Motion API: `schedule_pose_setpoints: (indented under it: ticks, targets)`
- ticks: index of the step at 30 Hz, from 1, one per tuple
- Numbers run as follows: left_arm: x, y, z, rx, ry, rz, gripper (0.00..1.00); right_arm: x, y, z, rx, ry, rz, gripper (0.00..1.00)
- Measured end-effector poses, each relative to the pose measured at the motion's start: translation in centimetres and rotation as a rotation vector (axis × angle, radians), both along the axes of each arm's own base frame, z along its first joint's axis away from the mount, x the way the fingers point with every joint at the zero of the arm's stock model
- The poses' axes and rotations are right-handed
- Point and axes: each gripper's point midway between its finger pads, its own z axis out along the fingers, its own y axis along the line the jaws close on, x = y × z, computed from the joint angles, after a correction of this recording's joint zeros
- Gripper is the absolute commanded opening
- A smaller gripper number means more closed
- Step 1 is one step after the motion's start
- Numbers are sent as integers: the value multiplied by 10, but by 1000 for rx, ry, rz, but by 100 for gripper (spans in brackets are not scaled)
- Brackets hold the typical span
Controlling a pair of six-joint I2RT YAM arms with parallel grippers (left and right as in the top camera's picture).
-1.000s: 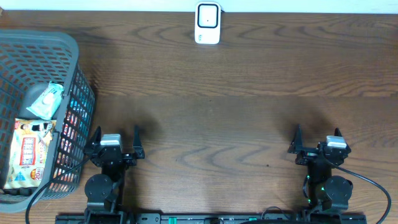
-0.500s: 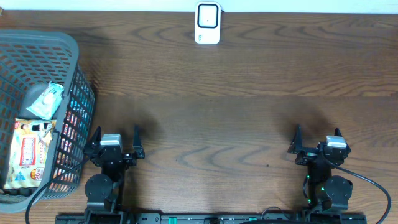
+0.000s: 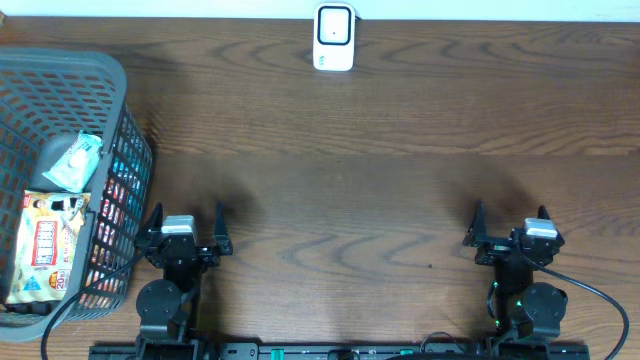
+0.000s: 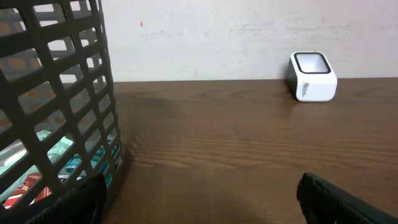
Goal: Scan the item barcode
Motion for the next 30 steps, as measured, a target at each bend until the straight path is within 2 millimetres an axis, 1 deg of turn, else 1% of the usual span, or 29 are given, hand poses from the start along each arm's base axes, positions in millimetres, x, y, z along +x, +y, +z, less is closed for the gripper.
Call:
schedule_pose_setpoints:
  ticks: [30]
  targets:
    - [0, -3, 0, -2, 2, -19, 98, 0, 0, 0, 0, 0, 0, 99]
